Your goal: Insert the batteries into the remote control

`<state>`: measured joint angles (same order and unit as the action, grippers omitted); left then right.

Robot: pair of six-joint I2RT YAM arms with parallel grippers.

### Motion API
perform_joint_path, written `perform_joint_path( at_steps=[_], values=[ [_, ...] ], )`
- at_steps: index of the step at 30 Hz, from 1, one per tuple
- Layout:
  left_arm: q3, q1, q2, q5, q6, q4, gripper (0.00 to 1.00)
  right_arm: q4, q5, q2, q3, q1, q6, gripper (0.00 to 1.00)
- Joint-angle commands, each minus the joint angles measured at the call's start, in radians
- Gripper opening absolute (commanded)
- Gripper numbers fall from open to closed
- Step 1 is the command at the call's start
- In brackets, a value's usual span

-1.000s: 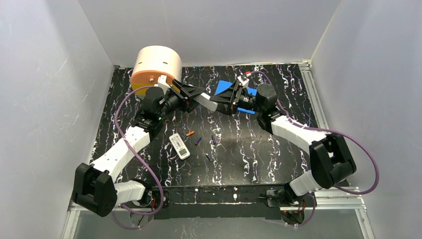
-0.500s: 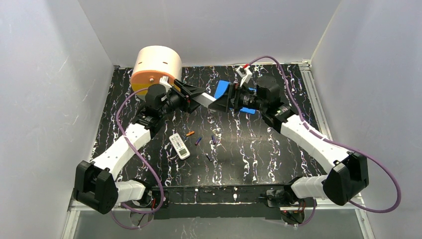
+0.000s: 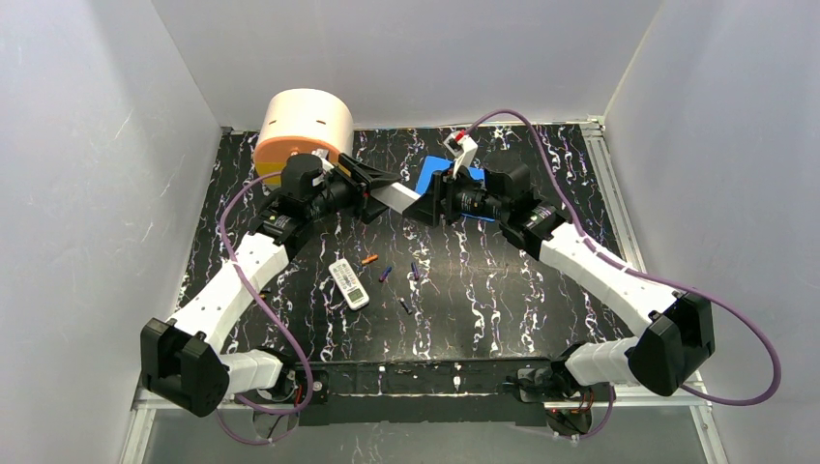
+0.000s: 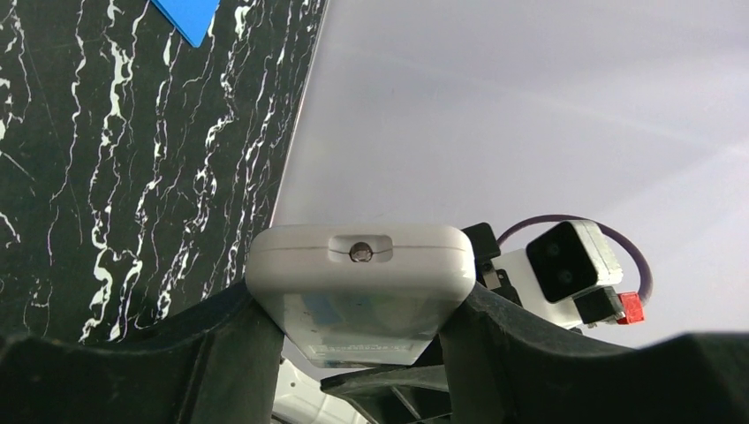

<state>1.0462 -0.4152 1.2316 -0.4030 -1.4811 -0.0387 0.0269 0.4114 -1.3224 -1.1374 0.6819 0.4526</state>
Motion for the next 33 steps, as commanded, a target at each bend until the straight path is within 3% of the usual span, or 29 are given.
perform_joint_path(
  at_steps=[1,4,7,9,12,13,14,19,24,28,33],
  values=[
    [0.003,-0.002,-0.034,-0.048,-0.020,-0.032,0.12,-0.090,-0.047,0.003,-0.039,0.013,0.027,0.60],
    [-0.001,-0.003,-0.035,-0.053,-0.030,-0.031,0.12,-0.096,-0.061,0.003,-0.039,0.019,0.034,0.53],
    [0.001,-0.002,-0.034,-0.059,-0.041,-0.022,0.14,-0.099,-0.066,0.004,-0.045,0.022,0.044,0.35],
    [0.009,-0.002,-0.031,-0.060,-0.042,-0.027,0.24,-0.104,-0.066,0.002,-0.049,0.022,0.064,0.25],
    [0.015,-0.002,-0.040,-0.056,-0.005,-0.004,0.72,-0.133,-0.077,0.002,-0.044,0.021,0.130,0.21],
    [0.011,-0.002,-0.051,-0.047,0.013,0.020,0.92,-0.157,-0.079,0.002,-0.037,0.020,0.173,0.20],
    [0.002,-0.002,-0.066,-0.032,0.040,0.051,0.98,-0.184,-0.081,0.002,-0.029,0.019,0.235,0.20],
    [-0.035,-0.002,-0.156,0.081,0.225,0.112,0.98,-0.370,-0.075,-0.005,-0.008,0.004,0.488,0.21],
    [-0.002,-0.001,-0.167,0.034,0.344,0.170,0.95,-0.533,-0.067,-0.013,0.033,-0.012,0.749,0.21],
    [0.037,0.000,-0.146,-0.023,0.341,0.227,0.80,-0.729,-0.072,-0.015,0.104,-0.016,0.943,0.21],
    [0.040,0.003,-0.159,-0.017,0.290,0.328,0.62,-0.789,-0.074,-0.021,0.115,-0.016,1.013,0.21]
  ],
)
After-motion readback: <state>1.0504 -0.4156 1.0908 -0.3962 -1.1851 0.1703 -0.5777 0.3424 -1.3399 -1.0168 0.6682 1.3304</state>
